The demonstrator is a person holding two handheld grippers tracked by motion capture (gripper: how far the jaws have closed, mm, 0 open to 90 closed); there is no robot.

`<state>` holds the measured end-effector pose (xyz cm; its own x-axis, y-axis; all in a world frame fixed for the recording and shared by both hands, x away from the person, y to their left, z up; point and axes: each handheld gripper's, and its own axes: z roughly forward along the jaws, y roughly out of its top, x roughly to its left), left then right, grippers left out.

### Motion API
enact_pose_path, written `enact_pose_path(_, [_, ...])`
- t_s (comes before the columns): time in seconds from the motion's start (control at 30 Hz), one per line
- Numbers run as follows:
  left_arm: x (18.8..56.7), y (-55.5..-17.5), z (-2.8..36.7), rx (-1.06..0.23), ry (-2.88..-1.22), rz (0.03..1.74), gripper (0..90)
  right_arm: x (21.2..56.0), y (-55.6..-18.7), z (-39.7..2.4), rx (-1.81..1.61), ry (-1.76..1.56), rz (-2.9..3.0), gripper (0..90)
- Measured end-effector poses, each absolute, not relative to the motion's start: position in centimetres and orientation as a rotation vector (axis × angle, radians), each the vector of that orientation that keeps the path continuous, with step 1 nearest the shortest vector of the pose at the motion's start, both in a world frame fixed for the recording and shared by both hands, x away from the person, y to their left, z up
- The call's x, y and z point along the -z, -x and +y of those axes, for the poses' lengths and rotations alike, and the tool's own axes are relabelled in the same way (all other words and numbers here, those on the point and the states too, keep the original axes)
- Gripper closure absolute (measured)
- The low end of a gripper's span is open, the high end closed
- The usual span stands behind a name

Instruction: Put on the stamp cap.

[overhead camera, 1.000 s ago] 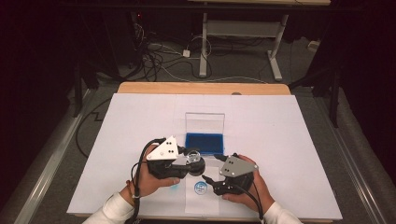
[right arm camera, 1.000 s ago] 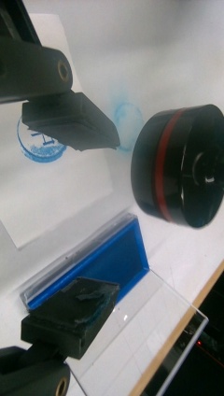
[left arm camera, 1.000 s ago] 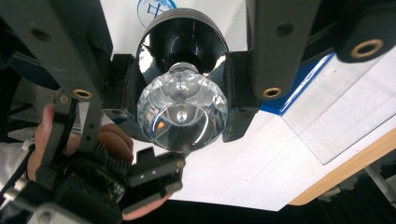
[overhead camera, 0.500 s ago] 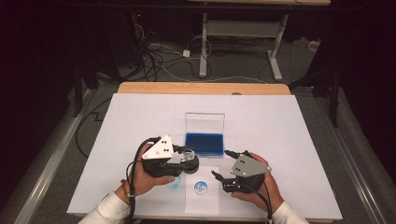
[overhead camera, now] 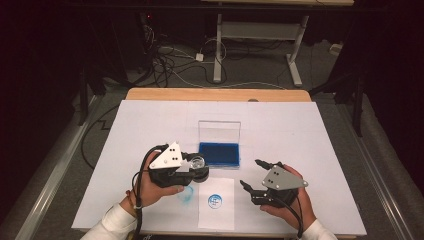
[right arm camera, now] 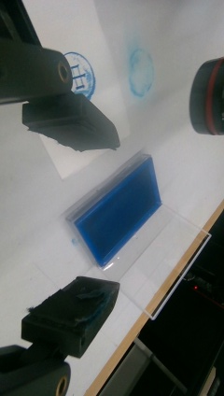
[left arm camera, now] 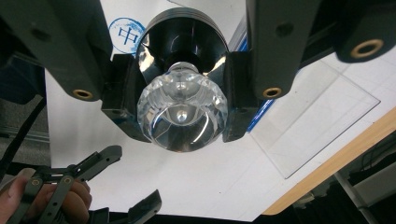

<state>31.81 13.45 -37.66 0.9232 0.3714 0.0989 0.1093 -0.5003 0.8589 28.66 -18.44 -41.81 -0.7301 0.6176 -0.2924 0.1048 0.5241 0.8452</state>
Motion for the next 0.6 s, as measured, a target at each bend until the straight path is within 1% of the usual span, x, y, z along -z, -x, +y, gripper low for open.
enact_pose_path(0.53, [37.1, -32.7, 15.0, -0.391, -2.077, 0.395, 54.2, 42.4, -27.8, -22.3, -1.108, -0.696, 2.137, 24.0])
enact_pose_path(0.6, [37.0, -32.8, 15.3, -0.406, -2.075, 0.407, 54.3, 42.5, -27.6, -22.6, -1.104, -0.714, 2.137, 22.5])
